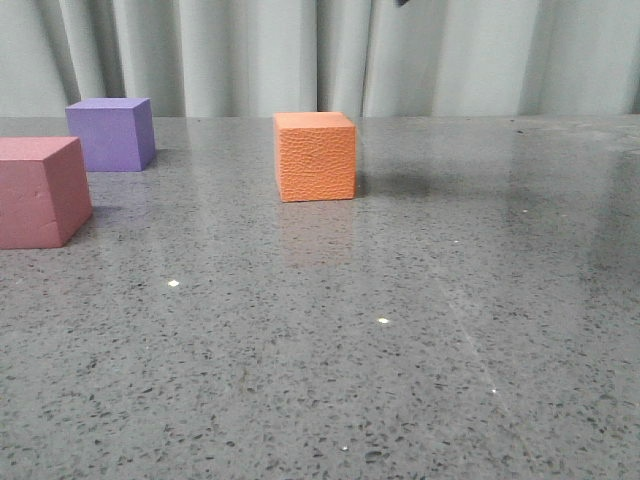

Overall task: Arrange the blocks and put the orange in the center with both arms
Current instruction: 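Carry the orange cube with the right gripper toward the table center and release, then withdraw the open right gripper away from the orange cube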

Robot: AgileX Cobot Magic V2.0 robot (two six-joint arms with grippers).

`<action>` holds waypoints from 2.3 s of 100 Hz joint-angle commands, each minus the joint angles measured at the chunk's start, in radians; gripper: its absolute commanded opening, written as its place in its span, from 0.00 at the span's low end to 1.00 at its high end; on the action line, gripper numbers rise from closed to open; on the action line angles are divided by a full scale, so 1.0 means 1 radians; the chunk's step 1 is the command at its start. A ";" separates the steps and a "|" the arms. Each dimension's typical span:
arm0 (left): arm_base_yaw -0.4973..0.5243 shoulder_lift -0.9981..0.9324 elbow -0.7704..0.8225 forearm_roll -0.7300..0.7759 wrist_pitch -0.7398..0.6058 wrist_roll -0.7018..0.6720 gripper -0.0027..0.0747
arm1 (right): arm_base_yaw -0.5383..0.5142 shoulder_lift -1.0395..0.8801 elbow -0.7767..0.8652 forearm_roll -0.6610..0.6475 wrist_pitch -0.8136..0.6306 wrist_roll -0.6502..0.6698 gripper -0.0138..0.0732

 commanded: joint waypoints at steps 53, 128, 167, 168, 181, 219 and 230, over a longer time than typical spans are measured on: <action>0.001 -0.031 0.055 -0.008 -0.092 -0.003 0.02 | -0.082 -0.547 0.402 -0.258 0.039 -0.034 0.58; 0.001 -0.031 0.055 -0.008 -0.092 -0.003 0.02 | -0.092 -1.028 0.689 -0.276 0.106 -0.035 0.08; 0.001 -0.031 0.055 -0.008 -0.092 -0.003 0.02 | -0.118 -1.101 0.793 -0.317 0.024 -0.035 0.08; 0.001 -0.031 0.055 -0.008 -0.092 -0.003 0.02 | -0.124 -1.106 0.806 -0.310 0.019 -0.035 0.08; 0.001 -0.031 0.055 -0.008 -0.092 -0.003 0.02 | -0.203 -1.227 0.948 -0.216 -0.062 -0.036 0.08; 0.001 -0.031 0.055 -0.008 -0.092 -0.003 0.02 | -0.483 -1.592 1.399 0.175 -0.446 -0.313 0.08; 0.001 -0.031 0.055 -0.008 -0.092 -0.003 0.02 | -0.520 -1.671 1.485 0.181 -0.519 -0.313 0.08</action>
